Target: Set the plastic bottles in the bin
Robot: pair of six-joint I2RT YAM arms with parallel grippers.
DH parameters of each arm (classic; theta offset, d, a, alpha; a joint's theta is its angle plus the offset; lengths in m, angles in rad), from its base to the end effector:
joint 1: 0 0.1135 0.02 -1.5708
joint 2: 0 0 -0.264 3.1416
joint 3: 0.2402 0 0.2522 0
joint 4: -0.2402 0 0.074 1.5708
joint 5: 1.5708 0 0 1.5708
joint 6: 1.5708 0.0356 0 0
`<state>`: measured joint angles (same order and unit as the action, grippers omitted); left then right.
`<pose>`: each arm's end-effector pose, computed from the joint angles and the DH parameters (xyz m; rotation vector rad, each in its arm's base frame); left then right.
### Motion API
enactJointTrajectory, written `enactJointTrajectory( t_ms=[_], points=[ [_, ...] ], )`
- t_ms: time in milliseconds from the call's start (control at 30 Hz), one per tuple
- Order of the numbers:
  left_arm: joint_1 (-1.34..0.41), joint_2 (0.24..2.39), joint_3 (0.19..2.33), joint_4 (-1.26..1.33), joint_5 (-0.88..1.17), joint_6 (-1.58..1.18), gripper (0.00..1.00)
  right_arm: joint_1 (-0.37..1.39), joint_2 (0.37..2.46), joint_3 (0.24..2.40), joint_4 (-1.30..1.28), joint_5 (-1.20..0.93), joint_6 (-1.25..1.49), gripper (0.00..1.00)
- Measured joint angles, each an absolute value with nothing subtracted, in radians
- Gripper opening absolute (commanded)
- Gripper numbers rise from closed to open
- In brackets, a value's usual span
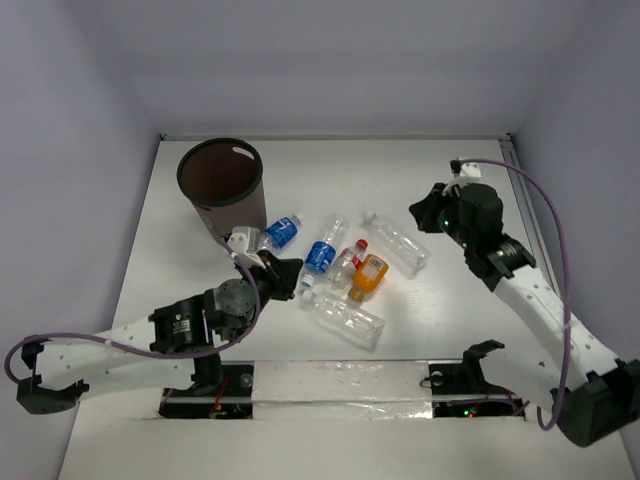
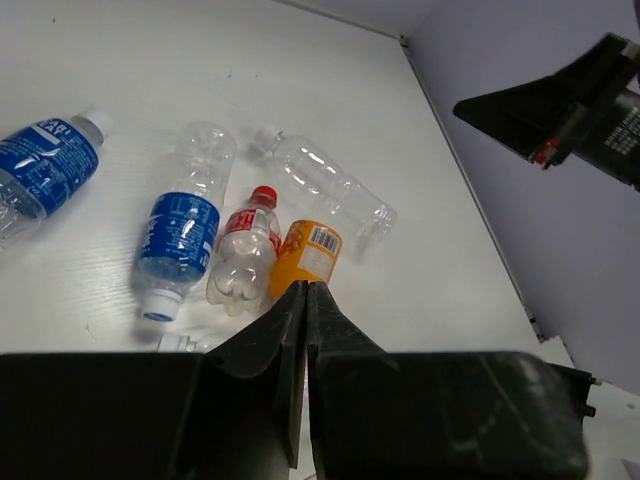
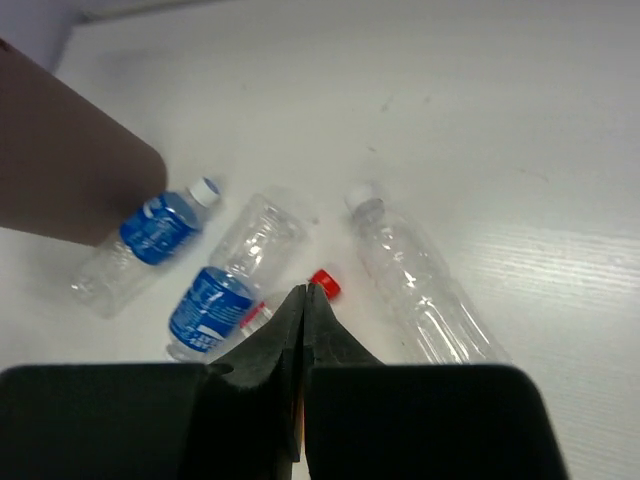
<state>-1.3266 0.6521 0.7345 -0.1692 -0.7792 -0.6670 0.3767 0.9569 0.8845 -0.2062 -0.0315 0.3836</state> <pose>0.0601 -0.1379 0.3451 -0.0515 1.7061 -0.8737 0.2060 0.0827 0.3413 -0.0159 1.8863 0.5554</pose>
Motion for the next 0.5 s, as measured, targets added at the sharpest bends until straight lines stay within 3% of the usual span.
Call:
enactJointTrajectory(
  t_ms=[67, 167, 200, 300, 400, 433, 500],
  points=[
    [-1.327, 0.661, 0.724, -0.169, -0.770, -0.683, 0.00, 0.377, 1.036, 0.916, -0.238, -0.014, 0.369, 0.03],
    [-1.327, 0.661, 0.685, -0.163, -0.751, -0.719, 0.00, 0.377, 1.150, 0.983, -0.273, 0.012, 0.339, 0.19],
    [-1.327, 0.661, 0.669, -0.162, -0.742, -0.732, 0.00, 0.377, 1.184, 1.003, -0.282, 0.017, 0.329, 0.38],
    [-1.327, 0.659, 0.626, -0.166, -0.717, -0.778, 0.00, 0.376, 1.273, 1.052, -0.305, 0.019, 0.293, 0.70],
    [-1.327, 0.643, 0.577, -0.166, -0.688, -0.823, 0.03, 0.376, 1.367, 1.117, -0.352, 0.019, 0.252, 0.80],
    [-1.327, 0.635, 0.558, -0.164, -0.675, -0.837, 0.13, 0.376, 1.407, 1.142, -0.366, 0.019, 0.236, 0.81],
    [-1.327, 0.623, 0.520, -0.161, -0.647, -0.867, 0.23, 0.376, 1.500, 1.211, -0.405, 0.019, 0.200, 0.81]
  ],
)
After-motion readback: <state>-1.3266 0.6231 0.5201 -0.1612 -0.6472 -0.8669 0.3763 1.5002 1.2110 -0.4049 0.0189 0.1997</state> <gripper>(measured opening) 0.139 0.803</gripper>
